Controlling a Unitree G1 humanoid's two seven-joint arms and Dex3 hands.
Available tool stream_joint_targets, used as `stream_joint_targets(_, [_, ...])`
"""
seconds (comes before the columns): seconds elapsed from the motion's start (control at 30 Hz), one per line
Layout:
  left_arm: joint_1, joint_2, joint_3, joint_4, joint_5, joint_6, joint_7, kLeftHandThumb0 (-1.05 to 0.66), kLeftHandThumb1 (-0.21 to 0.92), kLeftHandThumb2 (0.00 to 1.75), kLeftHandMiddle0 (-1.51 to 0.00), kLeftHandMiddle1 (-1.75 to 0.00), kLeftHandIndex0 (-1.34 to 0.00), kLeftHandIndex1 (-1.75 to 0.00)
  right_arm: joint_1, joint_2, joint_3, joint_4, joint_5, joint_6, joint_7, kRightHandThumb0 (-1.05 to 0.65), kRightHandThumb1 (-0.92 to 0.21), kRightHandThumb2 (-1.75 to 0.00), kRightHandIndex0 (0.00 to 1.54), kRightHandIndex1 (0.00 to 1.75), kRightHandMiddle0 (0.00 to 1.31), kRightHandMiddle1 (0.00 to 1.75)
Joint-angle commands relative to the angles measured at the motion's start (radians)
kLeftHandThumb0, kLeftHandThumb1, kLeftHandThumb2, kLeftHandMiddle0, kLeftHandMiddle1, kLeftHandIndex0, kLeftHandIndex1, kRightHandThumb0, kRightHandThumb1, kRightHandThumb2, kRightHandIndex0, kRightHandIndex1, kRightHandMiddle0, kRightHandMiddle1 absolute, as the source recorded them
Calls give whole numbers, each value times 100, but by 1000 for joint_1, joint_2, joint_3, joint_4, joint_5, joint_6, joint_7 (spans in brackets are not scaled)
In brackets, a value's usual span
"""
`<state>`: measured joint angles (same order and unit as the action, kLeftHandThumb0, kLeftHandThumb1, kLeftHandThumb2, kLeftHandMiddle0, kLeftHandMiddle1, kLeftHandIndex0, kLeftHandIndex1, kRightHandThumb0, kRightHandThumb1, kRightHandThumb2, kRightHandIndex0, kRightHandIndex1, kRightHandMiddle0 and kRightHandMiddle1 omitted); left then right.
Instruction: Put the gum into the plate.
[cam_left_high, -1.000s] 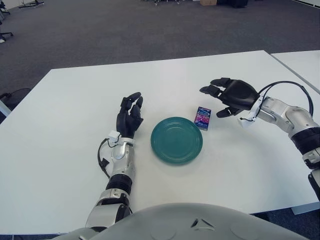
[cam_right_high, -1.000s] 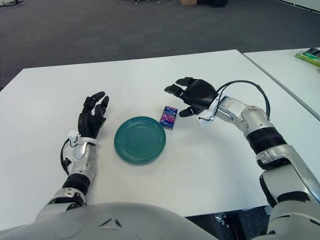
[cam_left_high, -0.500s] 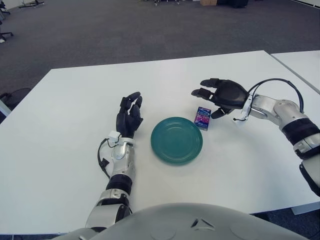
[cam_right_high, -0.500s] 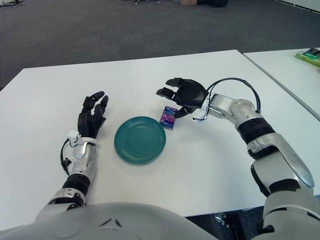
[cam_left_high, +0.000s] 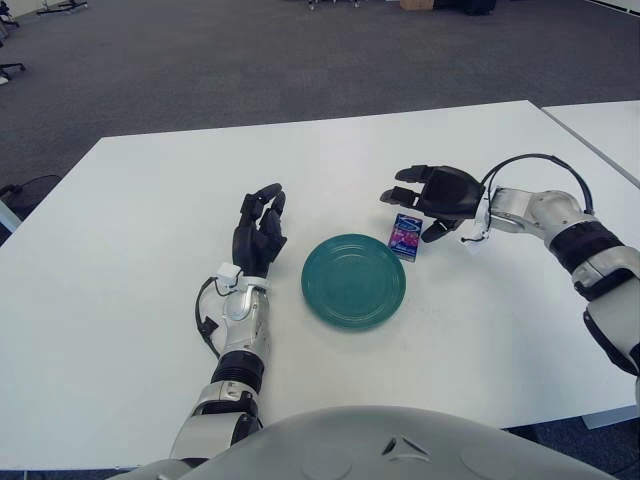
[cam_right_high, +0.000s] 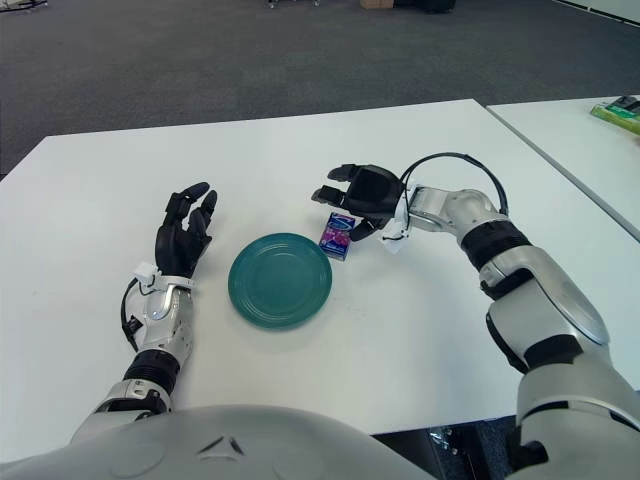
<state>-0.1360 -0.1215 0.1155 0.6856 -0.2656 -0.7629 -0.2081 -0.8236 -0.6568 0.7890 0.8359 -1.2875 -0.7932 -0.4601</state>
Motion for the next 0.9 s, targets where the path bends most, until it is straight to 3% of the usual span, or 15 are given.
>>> stream_joint_targets(0.0, [162,-168,-9,79,-22,-11,25,-80,92,65,-52,-3,-20,-101,-37,54,72,114,-49,12,-60,-64,-92,-74,42,2,0,59])
stream_joint_targets(0.33, [184,-180,-15,65,-21,-19,41,-80,92,66,-53,-4,-21,-102,-57,87,180,265,-88,23,-168,-65,-92,-73,44,1,0,60])
stream_joint_targets(0.87, [213,-179,-55,37,7,-30,100,-81,92,70,-52,-3,-19,-104,-23,85,240,278,-66,-10,-185,-61,-92,-80,43,1,0,55])
